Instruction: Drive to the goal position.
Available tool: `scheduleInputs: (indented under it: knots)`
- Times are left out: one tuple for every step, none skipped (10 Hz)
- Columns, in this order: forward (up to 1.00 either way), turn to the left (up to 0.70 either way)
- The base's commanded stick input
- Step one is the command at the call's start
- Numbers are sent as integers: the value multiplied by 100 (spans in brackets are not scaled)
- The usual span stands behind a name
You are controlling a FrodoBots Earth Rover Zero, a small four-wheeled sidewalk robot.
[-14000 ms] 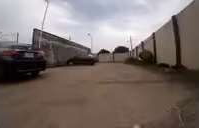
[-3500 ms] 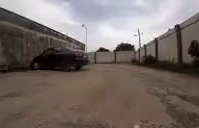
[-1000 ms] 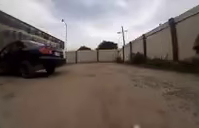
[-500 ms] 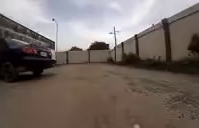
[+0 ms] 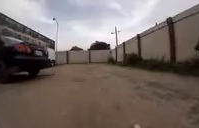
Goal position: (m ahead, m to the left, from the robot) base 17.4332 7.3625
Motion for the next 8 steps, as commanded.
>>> scheduleInputs:
  knots:
    - [70,0]
    - [70,0]
    - [70,0]
    - [70,0]
    - [70,0]
    - [70,0]
    - [70,0]
    - [70,0]
